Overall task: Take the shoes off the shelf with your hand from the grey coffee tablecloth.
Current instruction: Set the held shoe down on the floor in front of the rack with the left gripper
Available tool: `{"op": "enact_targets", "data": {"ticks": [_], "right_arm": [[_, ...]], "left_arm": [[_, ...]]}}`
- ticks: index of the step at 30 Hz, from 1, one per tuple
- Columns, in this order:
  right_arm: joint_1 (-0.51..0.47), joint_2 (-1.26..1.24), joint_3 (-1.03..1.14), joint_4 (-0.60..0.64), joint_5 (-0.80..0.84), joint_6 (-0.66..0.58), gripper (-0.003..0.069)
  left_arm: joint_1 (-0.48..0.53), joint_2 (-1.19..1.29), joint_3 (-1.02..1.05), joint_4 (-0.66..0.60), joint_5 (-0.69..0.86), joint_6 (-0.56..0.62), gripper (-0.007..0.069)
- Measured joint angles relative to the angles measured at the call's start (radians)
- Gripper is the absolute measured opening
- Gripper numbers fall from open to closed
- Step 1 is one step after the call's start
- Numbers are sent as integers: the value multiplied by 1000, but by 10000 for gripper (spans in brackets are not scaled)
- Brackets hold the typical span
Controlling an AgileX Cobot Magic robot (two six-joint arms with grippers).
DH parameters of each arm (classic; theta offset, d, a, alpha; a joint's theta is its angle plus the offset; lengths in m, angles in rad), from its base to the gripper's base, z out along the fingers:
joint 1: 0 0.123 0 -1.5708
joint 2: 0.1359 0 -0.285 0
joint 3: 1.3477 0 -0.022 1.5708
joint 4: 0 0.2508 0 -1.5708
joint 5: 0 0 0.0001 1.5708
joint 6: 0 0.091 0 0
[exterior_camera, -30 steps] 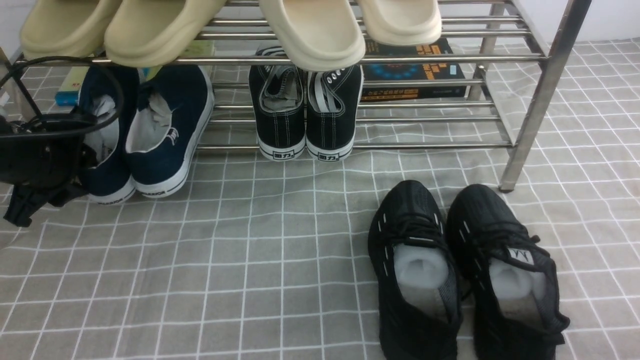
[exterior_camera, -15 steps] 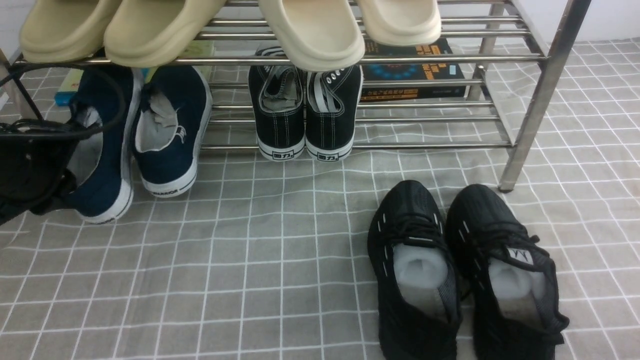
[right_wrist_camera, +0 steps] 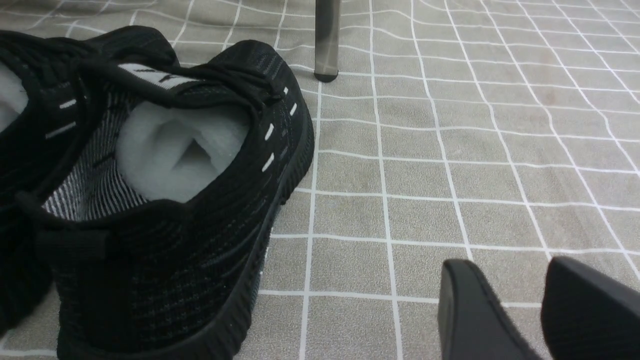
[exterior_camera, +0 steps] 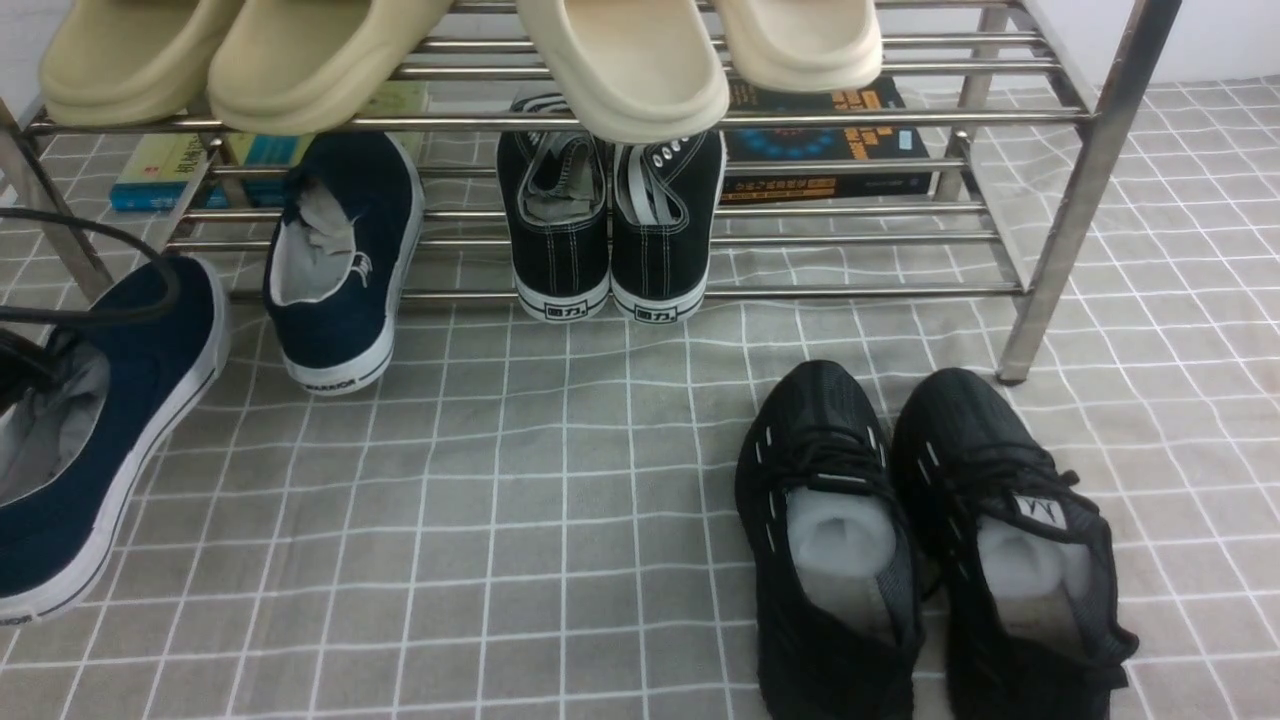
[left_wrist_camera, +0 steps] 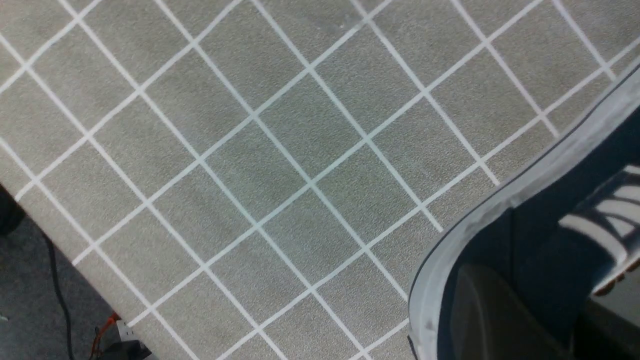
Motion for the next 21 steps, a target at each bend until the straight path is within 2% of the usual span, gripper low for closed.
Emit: {"op": "enact_targets", "data": {"ticks": [8, 14, 21], "right_arm": [[0, 0, 0, 0, 0, 0, 239], [0, 0, 0, 0, 0, 0, 239], [0, 0, 0, 0, 0, 0, 239]], "left_arm": [[0, 0, 4, -4, 7, -15, 45], [0, 0, 111, -8, 2, -44, 47], [0, 0, 250, -6, -128, -75, 54]]}}
